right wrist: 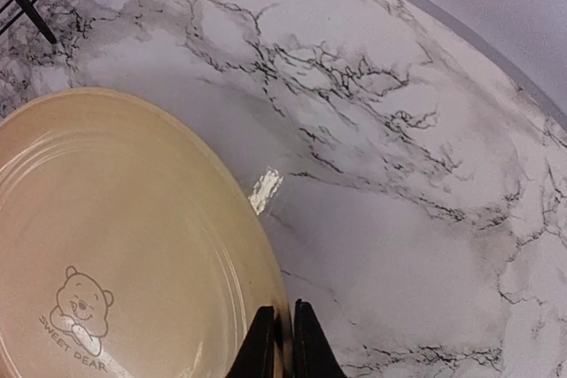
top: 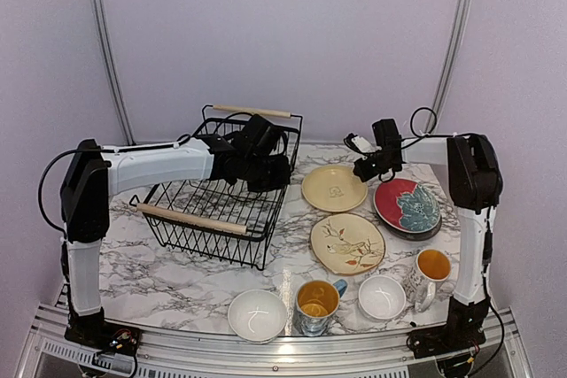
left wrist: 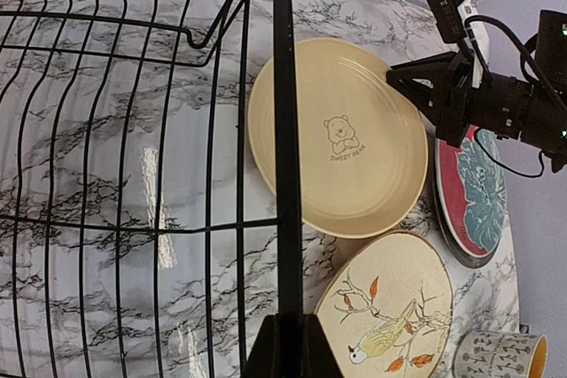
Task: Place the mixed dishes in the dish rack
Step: Move the plate and dish rack to the center of the board.
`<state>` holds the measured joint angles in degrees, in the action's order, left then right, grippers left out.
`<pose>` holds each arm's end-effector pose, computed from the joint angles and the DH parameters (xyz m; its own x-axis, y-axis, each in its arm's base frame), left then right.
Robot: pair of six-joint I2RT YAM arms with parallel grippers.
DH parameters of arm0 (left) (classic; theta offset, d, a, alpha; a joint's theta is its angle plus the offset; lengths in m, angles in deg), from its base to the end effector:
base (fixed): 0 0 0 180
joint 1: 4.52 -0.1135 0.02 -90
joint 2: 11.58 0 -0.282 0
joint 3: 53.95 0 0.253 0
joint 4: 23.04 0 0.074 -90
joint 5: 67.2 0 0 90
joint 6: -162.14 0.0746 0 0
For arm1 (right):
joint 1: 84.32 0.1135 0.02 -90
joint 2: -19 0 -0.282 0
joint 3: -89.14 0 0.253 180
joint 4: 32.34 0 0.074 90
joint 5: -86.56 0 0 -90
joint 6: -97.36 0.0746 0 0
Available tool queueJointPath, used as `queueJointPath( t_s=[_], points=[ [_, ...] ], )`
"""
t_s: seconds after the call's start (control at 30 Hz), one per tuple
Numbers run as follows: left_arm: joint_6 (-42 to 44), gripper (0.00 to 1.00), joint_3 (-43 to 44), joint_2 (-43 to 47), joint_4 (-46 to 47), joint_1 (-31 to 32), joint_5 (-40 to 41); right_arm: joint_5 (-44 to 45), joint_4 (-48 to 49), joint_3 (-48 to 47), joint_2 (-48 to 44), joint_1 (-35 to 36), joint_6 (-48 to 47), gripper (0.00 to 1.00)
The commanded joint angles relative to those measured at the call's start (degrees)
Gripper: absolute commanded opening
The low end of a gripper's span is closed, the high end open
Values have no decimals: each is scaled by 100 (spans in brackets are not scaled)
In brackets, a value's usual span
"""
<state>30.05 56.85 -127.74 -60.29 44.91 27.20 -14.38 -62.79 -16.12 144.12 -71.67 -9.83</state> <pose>0.3331 -0.3802 0.2425 -0.8098 -0.0818 -0.5810 0.2397 0.8578 -0.4548 0.4986 0.1264 0.1449 -0.6188 -0.4363 -0.6533 -0.5403 0.8400 -0.0492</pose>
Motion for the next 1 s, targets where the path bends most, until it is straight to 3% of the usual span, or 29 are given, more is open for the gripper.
queueJointPath(
  t_s=[0.0,0.13,0.27,0.37,0.53,0.77,0.87,0.97],
  points=[
    [-752,0,299,-303,1116,229,-827,493,269,32,-263,9,-5,8],
    [-1027,0,609,-560,1044,261,-702,747,378,67,-325,4,-49,11],
    [-1254,0,661,-684,1336,269,-810,771,497,205,-475,4,-66,27],
    [-1050,26,994,-697,1163,276,-1011,568,257,234,-787,-39,-23,38],
    [-64,52,1247,76,220,247,-789,-580,-49,684,-1950,-206,-18,46],
    [975,66,-210,1919,-902,-398,737,-2176,-363,1289,-2985,-167,152,52],
    [1160,67,-977,2710,-1108,-893,995,-2099,-341,1624,-3338,-54,75,52],
    [1245,67,-1549,3270,-1252,-1328,1223,-2034,324,2403,-3811,-42,-20,50]
  ],
)
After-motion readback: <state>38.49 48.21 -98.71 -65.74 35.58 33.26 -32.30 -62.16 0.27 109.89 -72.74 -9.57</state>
